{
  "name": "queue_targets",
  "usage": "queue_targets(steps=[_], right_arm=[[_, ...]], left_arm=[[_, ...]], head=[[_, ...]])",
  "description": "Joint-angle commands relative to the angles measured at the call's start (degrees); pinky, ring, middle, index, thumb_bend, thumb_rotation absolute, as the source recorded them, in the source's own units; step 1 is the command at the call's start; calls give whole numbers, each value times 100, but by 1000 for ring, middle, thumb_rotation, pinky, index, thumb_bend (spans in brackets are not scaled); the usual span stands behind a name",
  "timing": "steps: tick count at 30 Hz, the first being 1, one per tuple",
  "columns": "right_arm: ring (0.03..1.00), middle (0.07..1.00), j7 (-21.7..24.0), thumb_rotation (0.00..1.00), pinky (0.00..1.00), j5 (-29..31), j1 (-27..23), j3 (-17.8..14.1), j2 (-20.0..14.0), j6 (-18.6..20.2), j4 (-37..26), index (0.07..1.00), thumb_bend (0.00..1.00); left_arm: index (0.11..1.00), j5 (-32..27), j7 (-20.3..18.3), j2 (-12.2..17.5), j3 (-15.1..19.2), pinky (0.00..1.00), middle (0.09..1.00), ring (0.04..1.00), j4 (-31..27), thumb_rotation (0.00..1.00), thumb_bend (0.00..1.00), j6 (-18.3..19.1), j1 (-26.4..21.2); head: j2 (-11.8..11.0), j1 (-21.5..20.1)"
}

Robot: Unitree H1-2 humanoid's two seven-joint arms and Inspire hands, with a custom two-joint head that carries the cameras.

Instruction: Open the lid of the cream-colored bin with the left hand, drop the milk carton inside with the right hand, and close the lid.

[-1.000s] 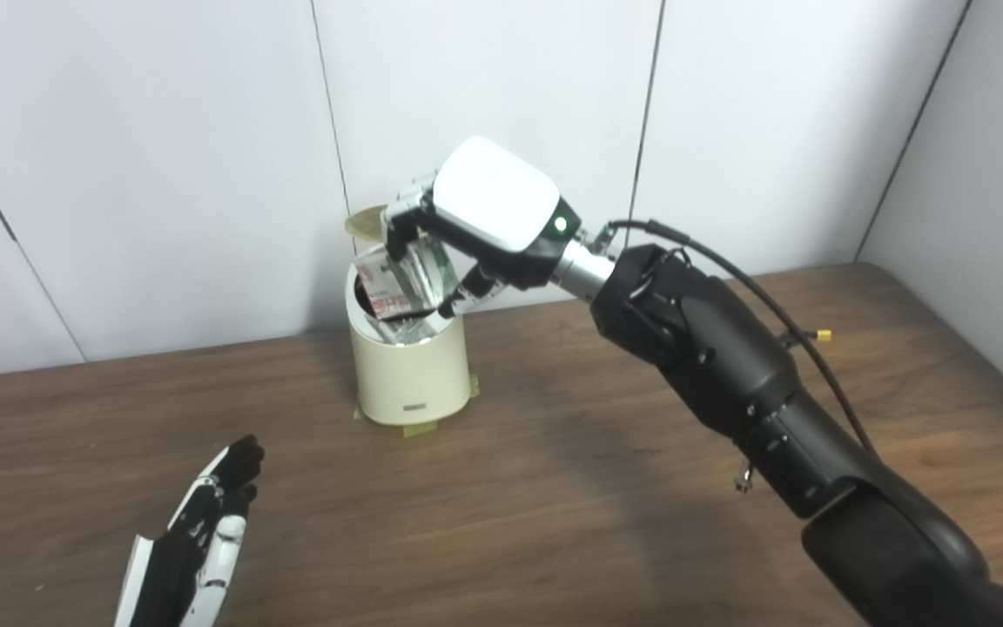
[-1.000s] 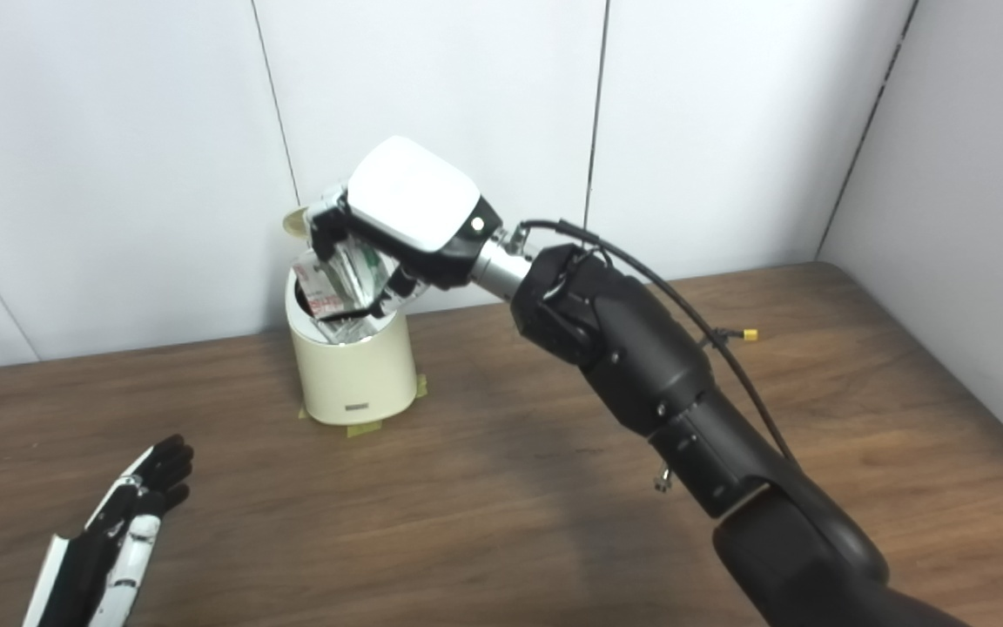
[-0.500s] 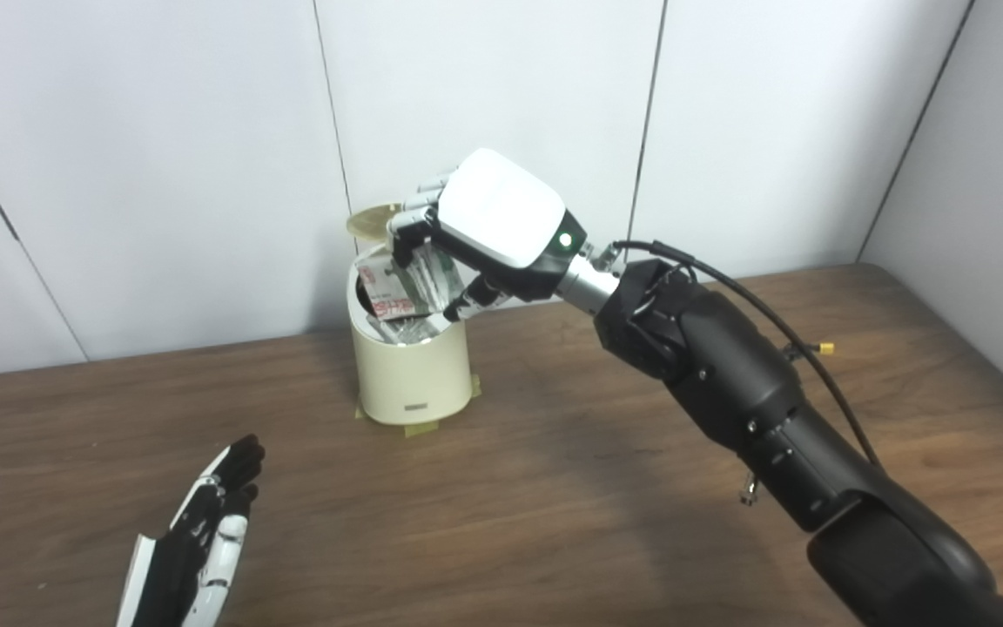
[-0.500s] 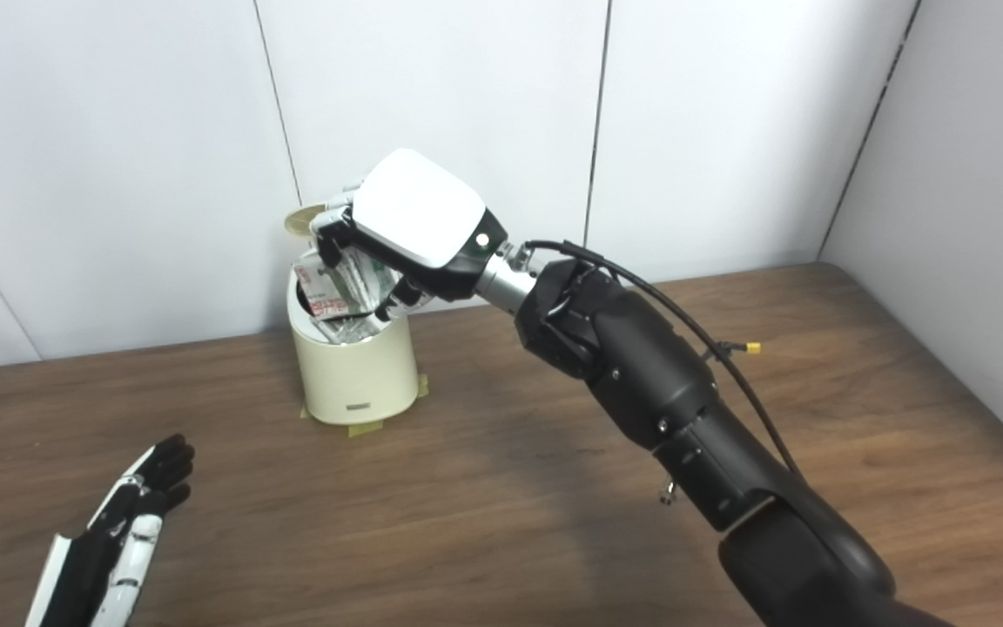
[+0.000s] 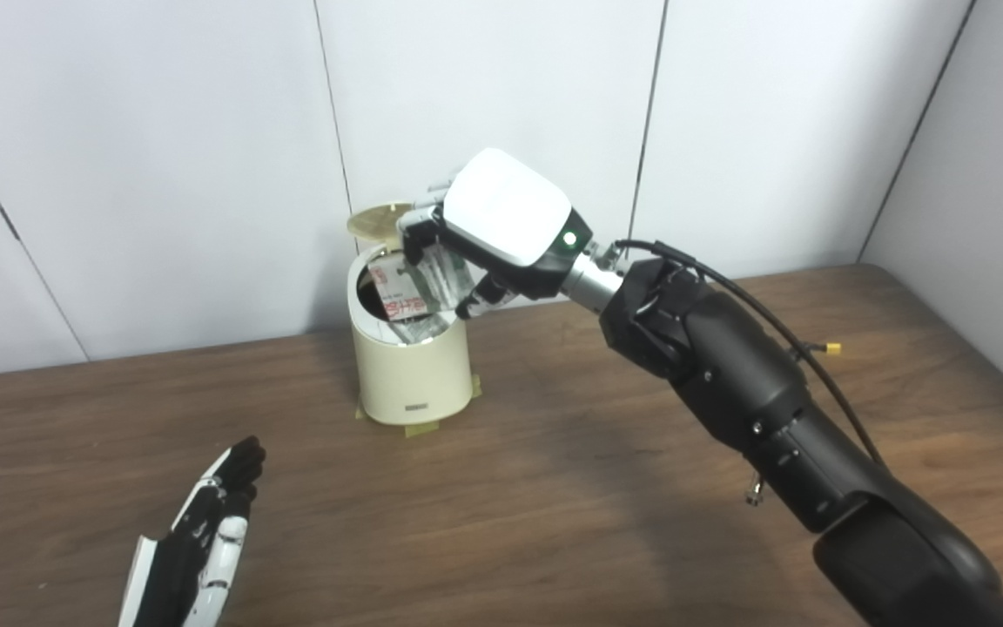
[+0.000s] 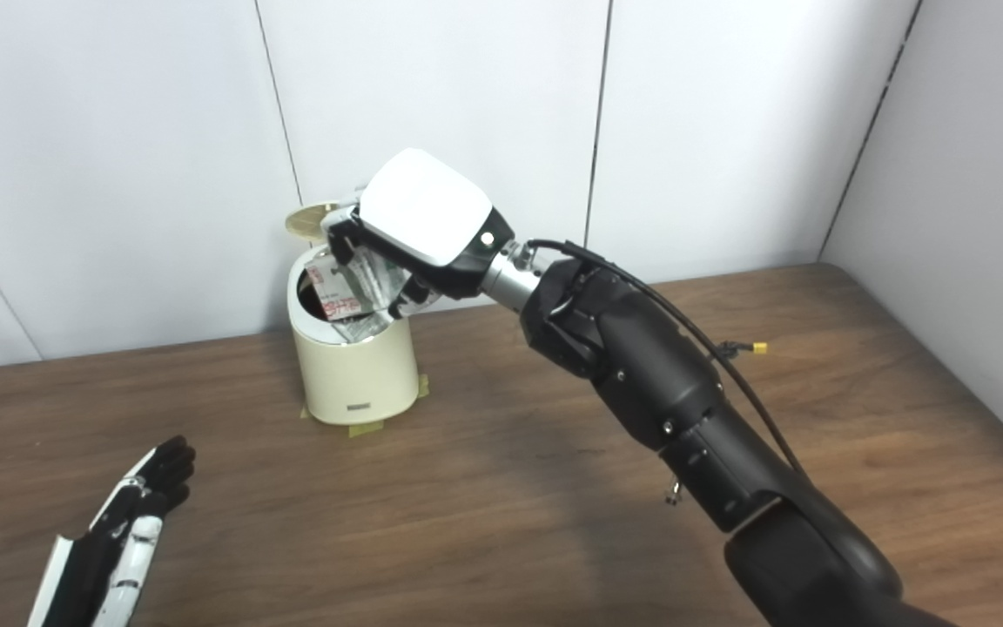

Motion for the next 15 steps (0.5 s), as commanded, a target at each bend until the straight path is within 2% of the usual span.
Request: queue_targets(steps=[1, 8, 15], right_arm=[[463, 464, -196, 0, 363, 1, -309, -153, -70, 242, -160, 487, 520], [448, 447, -205, 0, 338, -16, -289, -151, -112, 354, -145, 506, 520], [451, 466, -23, 0, 361, 194, -282, -123, -151, 210, -215, 490, 521]], left_arm=[[896, -5, 31, -124, 20, 904, 895, 906, -124, 787, 371, -196, -49], [896, -32, 14, -132, 11, 935, 897, 914, -141, 783, 389, -180, -45], [894, 23, 21, -137, 0, 893, 897, 907, -115, 779, 363, -227, -55]], head=[[1, -9], [-2, -6], [4, 12]])
